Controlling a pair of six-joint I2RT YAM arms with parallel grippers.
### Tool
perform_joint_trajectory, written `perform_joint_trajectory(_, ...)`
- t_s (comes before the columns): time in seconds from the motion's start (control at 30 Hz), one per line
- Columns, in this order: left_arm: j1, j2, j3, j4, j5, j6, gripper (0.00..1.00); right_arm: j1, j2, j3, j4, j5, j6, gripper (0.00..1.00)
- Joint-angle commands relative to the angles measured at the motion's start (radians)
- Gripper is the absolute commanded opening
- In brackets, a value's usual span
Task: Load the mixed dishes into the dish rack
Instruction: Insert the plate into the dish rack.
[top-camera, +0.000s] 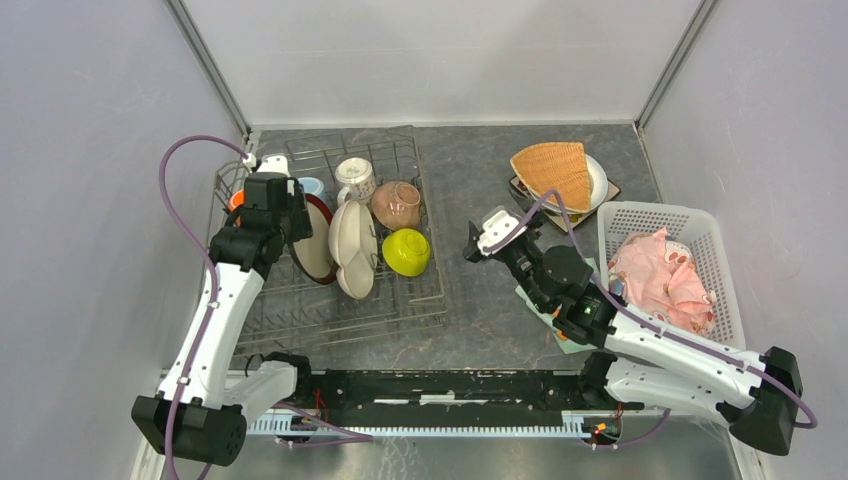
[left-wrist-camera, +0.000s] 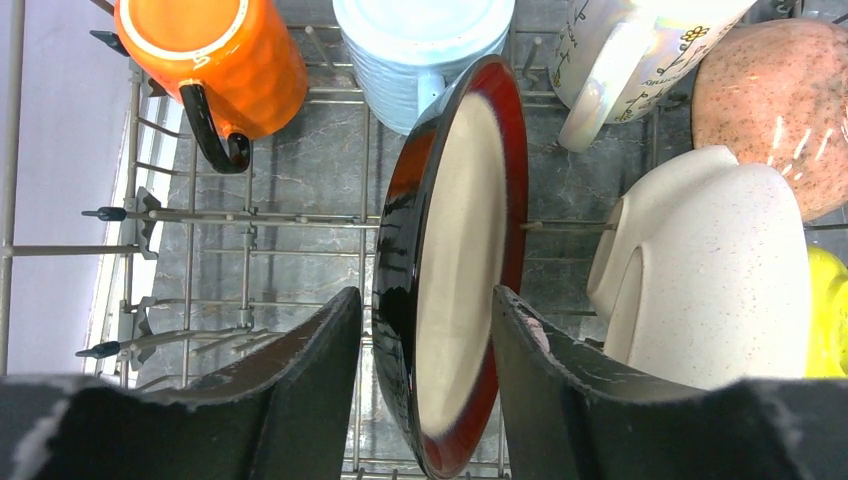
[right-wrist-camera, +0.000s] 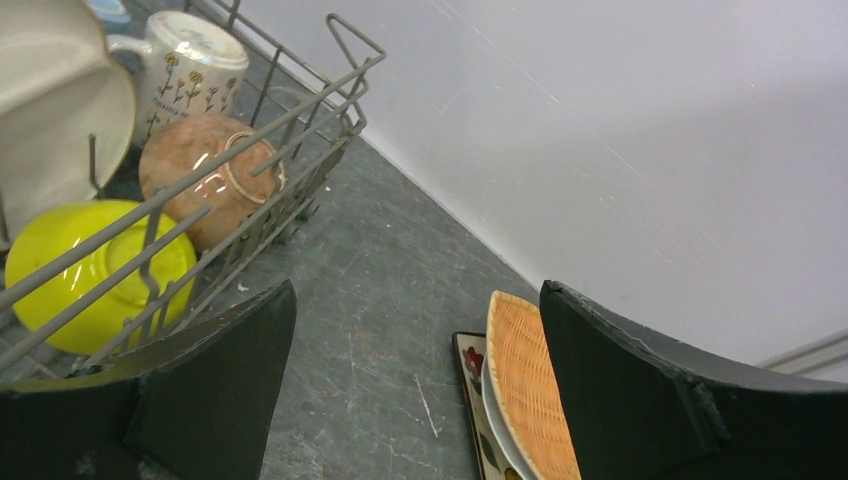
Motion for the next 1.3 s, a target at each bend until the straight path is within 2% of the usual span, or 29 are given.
perform_joint_trajectory(0.0, -0.001, -0.023, 0.006, 0.033, -0.017, -0.015, 0.59, -0.045, 0.027, 0.091, -0.034, -0.004, 0.099, 0.98)
perform_joint_trajectory(0.1, -0.001, -0.02, -0.038, 0.073, -0.09, -0.002, 0.61, -0.057, 0.036, 0.092, -0.035, -0.026, 0.114, 0.98)
perform_joint_trajectory(0.23, -0.003, 0.004, -0.041, 0.085, -0.067, 0.002, 0.58, -0.063, 0.043, 0.093, -0.037, -0.044, 0.124, 0.98)
perform_joint_trajectory(0.37, -0.002, -0.005, -0.032, 0.065, -0.051, 0.027, 0.39, -0.069, 0.025, 0.087, -0.045, -0.042, 0.119, 0.98)
perform_joint_trajectory(0.53, -0.002, -0.086, -0.029, 0.049, 0.037, 0.066, 0.1, -0.083, -0.005, 0.058, -0.036, -0.041, 0.115, 0.98)
perform_joint_trajectory(0.6, -0.002, -0.115, -0.031, 0.034, 0.064, 0.067, 0.03, -0.086, -0.013, 0.054, -0.041, -0.042, 0.112, 0.98)
perform_joint_trajectory(0.9, -0.002, -0.161, -0.021, -0.077, 0.152, 0.005, 0.02, -0.098, -0.036, 0.045, -0.042, -0.042, 0.114, 0.98)
perform_joint_trajectory(1.07, -0.003, -0.143, -0.029, -0.113, 0.215, -0.02, 0.08, -0.097, -0.038, 0.042, -0.041, -0.045, 0.125, 0.98)
perform_joint_trajectory(1.2, -0.004, -0.14, -0.006, -0.156, 0.186, -0.009, 0.02, -0.099, -0.044, 0.036, -0.043, -0.043, 0.127, 0.98)
perform_joint_trajectory(1.27, -0.004, -0.14, 0.005, -0.153, 0.17, 0.013, 0.06, -0.1, -0.043, 0.03, -0.042, -0.04, 0.127, 0.98)
